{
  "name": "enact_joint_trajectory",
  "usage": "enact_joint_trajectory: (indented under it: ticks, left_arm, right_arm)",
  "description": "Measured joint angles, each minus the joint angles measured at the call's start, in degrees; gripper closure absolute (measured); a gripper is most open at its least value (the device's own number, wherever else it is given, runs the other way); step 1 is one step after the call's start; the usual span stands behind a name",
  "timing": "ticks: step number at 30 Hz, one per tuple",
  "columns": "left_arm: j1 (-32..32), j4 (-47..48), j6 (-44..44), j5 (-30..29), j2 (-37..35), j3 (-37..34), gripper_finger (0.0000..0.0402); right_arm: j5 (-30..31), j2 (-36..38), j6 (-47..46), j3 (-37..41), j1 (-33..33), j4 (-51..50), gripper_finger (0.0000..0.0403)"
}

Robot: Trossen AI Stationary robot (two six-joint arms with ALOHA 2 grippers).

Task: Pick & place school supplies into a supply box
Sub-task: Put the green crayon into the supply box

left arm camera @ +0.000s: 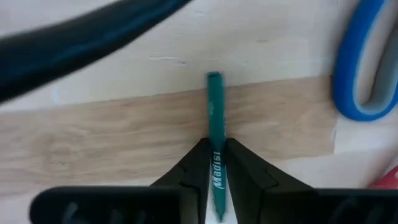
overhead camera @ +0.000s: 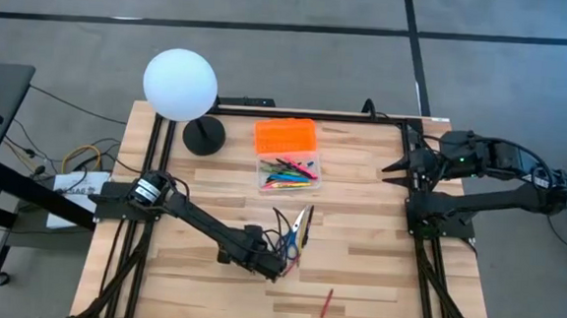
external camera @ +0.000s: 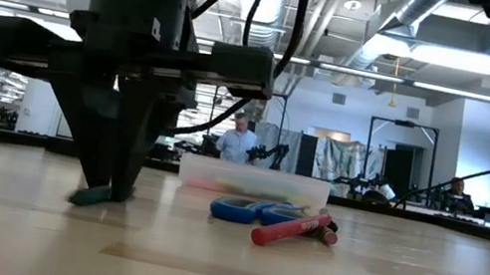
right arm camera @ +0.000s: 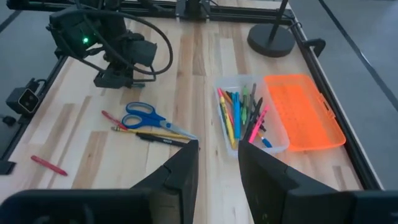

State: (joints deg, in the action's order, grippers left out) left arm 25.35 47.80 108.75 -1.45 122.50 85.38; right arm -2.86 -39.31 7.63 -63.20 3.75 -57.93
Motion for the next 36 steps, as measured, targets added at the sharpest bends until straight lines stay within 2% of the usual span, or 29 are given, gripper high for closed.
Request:
enact_joint_trajectory:
  ticks: [5,14,23,26,32,36]
  left_arm:
    - [-0.28,2.56,-13.22,0.72,0.00,0.12,0.0376]
    - [-3.97,4.04,-50.81,6.29,0.04,0.07,0.0362]
    - [-7.71,3.74,-72.39,7.76,0.11,-0.04,0.0361]
    - [-7.90,3.66,-76.01,6.93,0.11,-0.04,0.0361]
    - [-7.70,2.43,-75.74,4.87,0.11,-0.08,0.0361]
    - [-7.10,1.76,-76.18,4.00,0.09,-0.15,0.0361]
  right_arm:
    - [-0.02,0.00,-0.25,0.00,0.00,-0.01,0.0296]
    - [-0.02,-0.04,-1.48,0.00,0.00,0.01,0.0296]
    - [-0.03,-0.04,-3.56,0.00,0.00,-0.11,0.0296]
    - [-0.02,-0.04,-4.22,0.00,0.00,-0.29,0.0296]
    - [0.23,-0.04,-4.21,0.00,0.00,-0.39,0.0296]
    - [2.58,-0.07,-4.19,0.00,0.00,-0.39,0.0296]
